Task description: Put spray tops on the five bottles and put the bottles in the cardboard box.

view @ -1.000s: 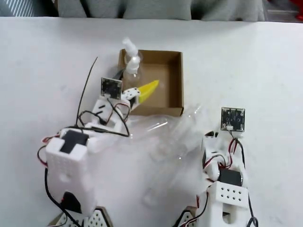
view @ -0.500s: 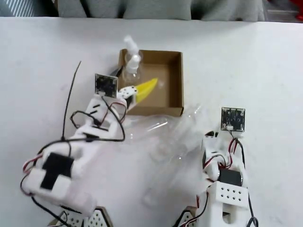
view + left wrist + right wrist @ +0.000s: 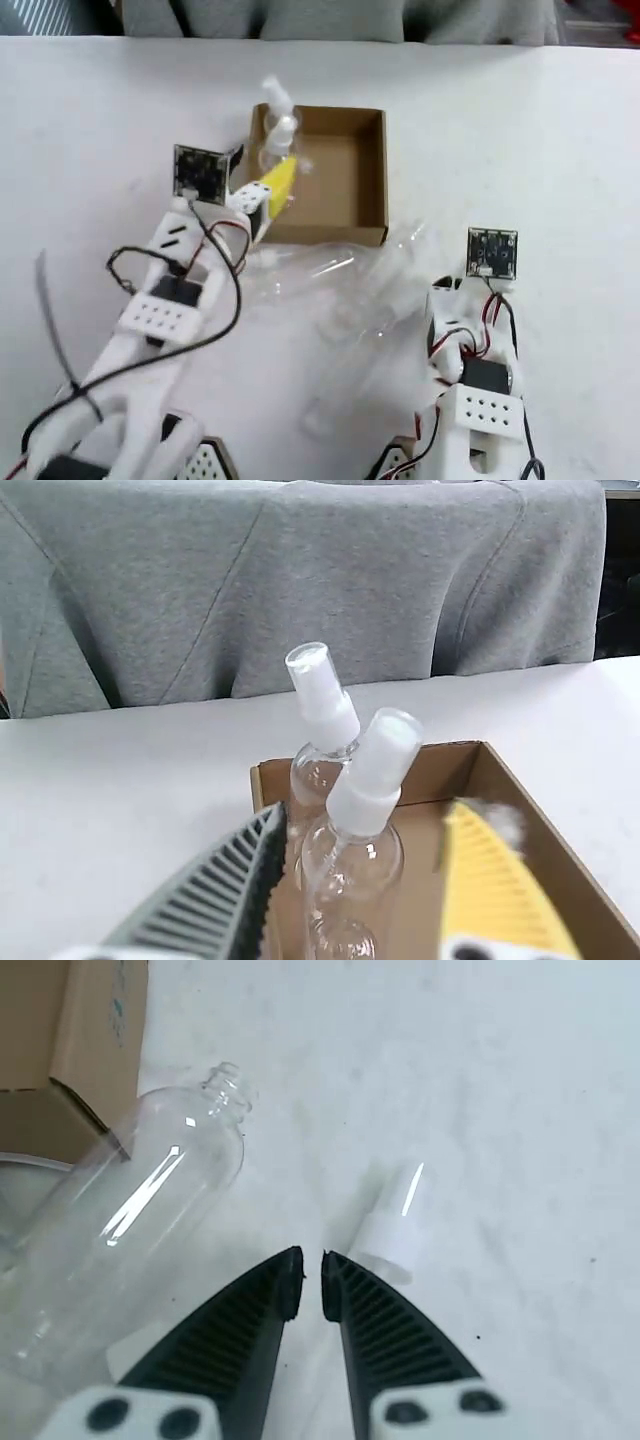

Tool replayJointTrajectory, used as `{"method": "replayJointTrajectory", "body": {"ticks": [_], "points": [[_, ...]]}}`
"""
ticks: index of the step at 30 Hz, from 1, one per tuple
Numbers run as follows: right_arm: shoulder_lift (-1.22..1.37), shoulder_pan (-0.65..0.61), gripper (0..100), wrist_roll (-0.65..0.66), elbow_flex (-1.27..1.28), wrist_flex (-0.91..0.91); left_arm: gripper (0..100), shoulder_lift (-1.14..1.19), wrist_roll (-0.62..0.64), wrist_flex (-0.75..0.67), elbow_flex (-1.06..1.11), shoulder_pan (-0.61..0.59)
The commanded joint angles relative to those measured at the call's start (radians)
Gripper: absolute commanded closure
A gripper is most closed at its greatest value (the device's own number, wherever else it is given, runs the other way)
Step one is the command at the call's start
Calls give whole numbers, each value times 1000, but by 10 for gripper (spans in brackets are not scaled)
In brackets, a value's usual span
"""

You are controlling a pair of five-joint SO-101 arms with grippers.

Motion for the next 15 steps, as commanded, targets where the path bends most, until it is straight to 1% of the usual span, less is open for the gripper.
{"method": "replayJointTrajectory", "body": {"ticks": [1, 3, 9, 15], "points": [[-15, -5, 981, 11, -9, -21, 988, -208, 11, 163, 0, 1], [-15, -5, 981, 11, -9, -21, 955, -277, 11, 256, 0, 1], [-15, -5, 981, 11, -9, -21, 951, -444, 11, 577, -5, 1], [-15, -7, 981, 11, -9, -19, 951, -549, 11, 987, 5, -22]]}}
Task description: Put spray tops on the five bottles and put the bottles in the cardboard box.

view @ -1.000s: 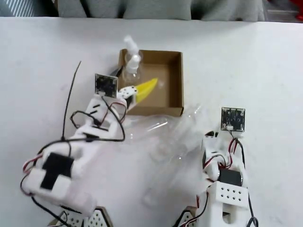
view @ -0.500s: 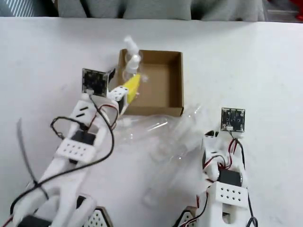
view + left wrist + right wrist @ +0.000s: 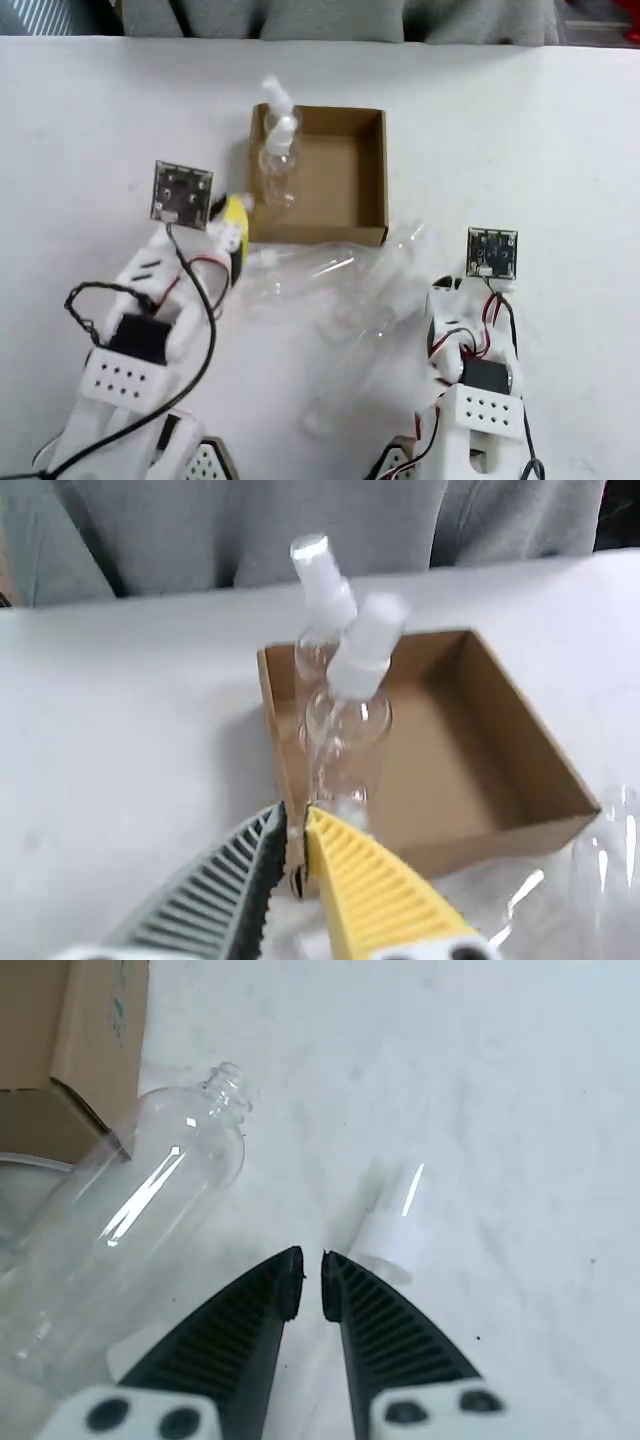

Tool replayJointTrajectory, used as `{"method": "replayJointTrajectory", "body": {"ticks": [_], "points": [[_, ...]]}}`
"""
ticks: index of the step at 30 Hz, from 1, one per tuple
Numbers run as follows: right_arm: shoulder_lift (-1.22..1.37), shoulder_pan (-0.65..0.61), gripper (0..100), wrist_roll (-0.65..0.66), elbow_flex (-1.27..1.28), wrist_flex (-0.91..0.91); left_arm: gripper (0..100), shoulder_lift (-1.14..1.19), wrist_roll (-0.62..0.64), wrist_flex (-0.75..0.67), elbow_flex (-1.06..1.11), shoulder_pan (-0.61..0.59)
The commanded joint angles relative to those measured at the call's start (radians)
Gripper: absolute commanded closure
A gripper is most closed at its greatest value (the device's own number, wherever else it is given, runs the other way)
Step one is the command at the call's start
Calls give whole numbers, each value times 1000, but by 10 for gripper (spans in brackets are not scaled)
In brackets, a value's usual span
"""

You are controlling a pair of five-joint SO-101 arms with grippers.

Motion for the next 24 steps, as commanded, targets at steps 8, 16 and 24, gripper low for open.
{"method": "replayJointTrajectory", "body": {"ticks": [8, 16, 24], "points": [[-15, -8, 981, 11, -20, -12, 950, -156, 3, 296, 181, -186], [-15, -130, 981, 242, -282, 202, 950, -168, 3, 167, 281, -496], [-4, -556, 978, 614, -614, 561, 950, -168, -63, 161, 302, -513]]}}
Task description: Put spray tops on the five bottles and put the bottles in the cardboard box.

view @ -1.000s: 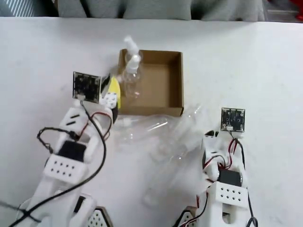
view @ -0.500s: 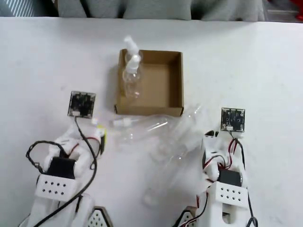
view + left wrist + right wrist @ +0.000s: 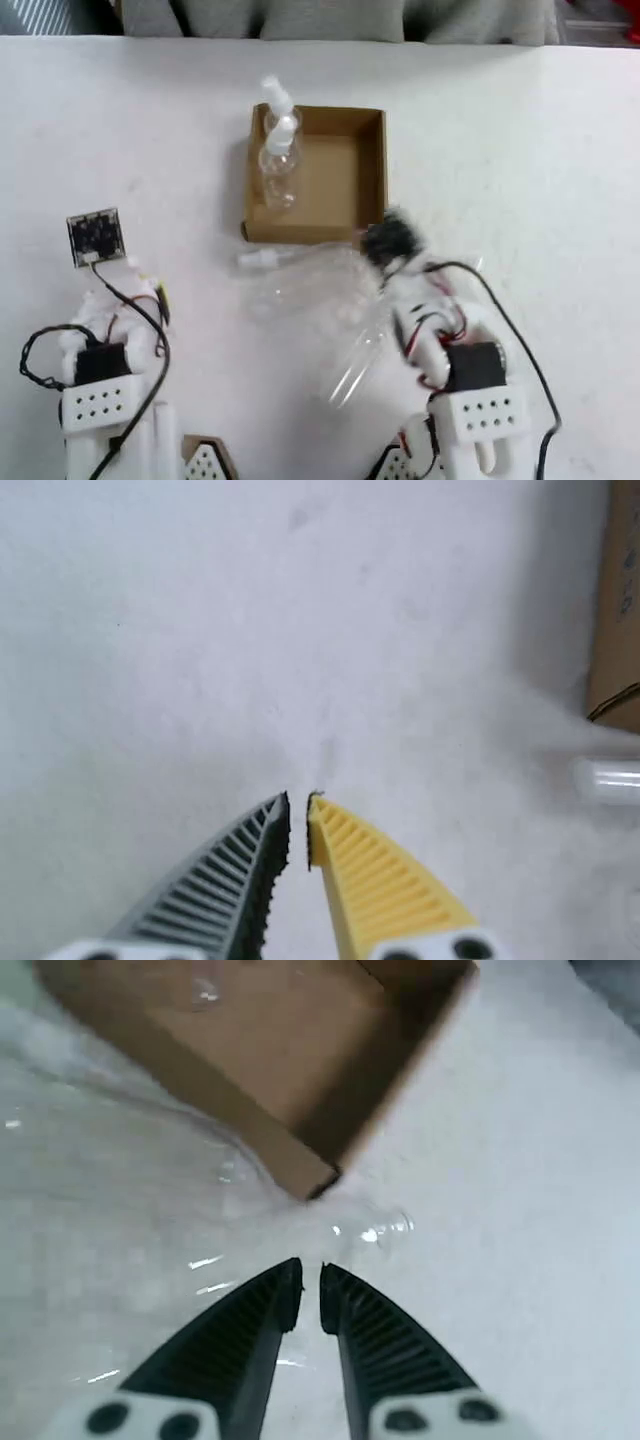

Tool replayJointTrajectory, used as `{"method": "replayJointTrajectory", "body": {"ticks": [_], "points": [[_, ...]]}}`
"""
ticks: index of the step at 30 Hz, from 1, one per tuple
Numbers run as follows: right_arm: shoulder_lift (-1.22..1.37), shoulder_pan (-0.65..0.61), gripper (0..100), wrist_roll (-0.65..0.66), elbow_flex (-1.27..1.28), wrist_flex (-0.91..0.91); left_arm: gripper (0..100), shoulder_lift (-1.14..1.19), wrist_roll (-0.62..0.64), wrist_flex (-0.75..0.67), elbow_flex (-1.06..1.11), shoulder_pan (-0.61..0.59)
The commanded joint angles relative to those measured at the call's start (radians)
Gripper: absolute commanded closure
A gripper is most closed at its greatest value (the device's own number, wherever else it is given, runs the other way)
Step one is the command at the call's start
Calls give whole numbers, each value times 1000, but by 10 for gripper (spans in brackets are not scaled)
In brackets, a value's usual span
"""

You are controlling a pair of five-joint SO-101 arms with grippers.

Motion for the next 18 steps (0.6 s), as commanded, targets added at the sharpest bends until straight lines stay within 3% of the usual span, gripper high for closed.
{"method": "replayJointTrajectory", "body": {"ticks": [1, 6, 10, 18], "points": [[-4, -236, 964, 129, -204, 159, 950, -16, -68, -32, -6, -35], [-2, -475, 839, 213, -209, 255, 950, -13, 12, -32, -37, -102], [-2, -605, 837, 308, -144, 266, 946, 81, 61, -34, -83, -133], [183, -645, 766, 437, -129, 262, 948, 519, 61, -132, -284, -205]]}}
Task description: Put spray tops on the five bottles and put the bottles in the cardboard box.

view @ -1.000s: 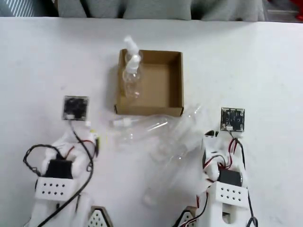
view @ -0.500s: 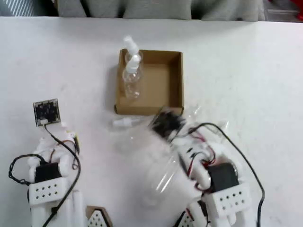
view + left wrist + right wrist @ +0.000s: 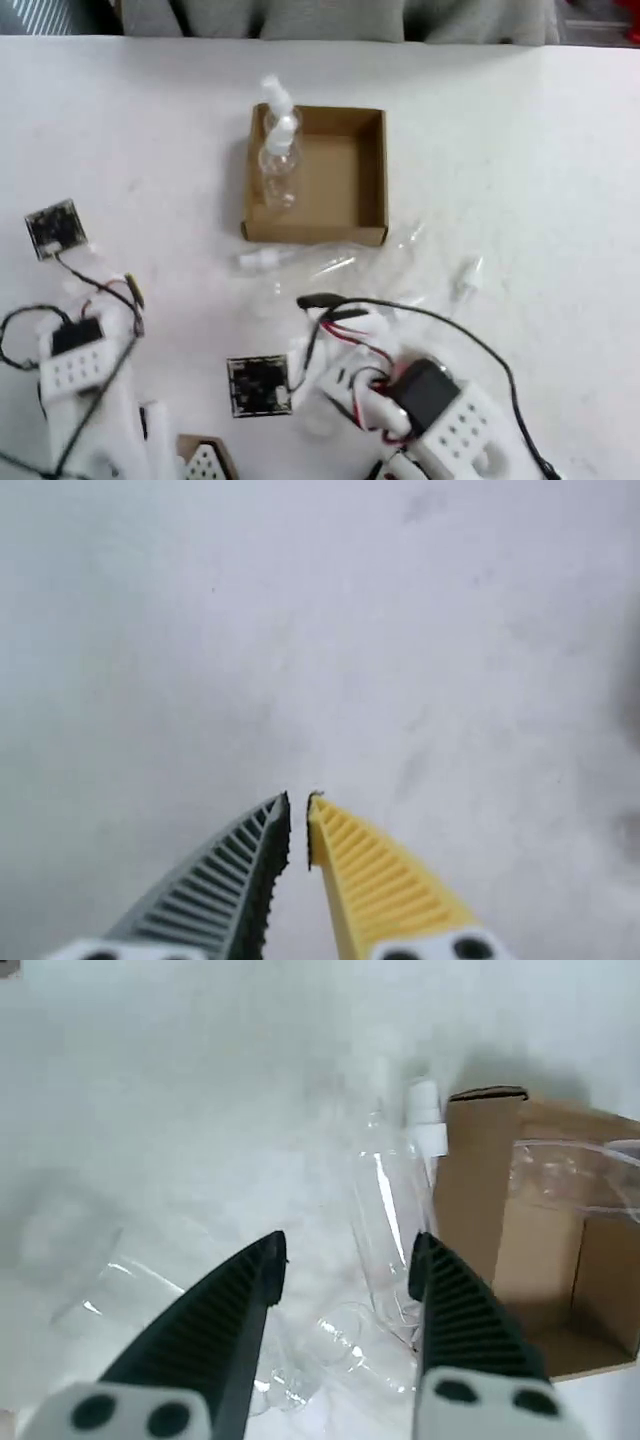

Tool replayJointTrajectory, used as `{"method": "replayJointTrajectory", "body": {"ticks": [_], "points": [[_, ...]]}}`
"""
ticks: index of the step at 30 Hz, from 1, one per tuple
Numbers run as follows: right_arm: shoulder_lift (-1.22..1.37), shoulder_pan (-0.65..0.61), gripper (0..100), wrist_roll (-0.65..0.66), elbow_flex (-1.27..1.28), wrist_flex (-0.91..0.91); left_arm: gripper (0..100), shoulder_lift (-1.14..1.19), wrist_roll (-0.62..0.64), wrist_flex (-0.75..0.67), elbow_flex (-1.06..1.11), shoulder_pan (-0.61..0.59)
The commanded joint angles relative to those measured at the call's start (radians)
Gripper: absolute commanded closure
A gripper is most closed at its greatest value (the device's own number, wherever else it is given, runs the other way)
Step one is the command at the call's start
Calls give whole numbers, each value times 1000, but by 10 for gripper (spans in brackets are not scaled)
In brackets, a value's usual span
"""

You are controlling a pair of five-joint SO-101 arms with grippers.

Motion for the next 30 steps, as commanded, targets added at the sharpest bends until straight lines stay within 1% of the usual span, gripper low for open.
{"method": "replayJointTrajectory", "body": {"ticks": [1, 5, 8, 11, 18, 20, 30], "points": [[170, -12, 755, 86, -20, -25, 948, 240, 8, -58, -169, -59], [334, -8, 751, 95, -83, -94, 950, 380, 8, -86, -236, -74], [440, -7, 751, 95, -149, -119, 950, 427, 6, -86, -265, -76], [533, 1, 751, 137, -195, -143, 950, 430, 3, -86, -267, -73], [754, 81, 748, 209, -311, -193, 950, 430, 3, -87, -267, -70], [823, 93, 748, 222, -353, -193, 950, 430, 3, -109, -264, -59], [1064, 140, 748, 222, -505, -193, 950, 433, 2, -117, -262, -50]]}}
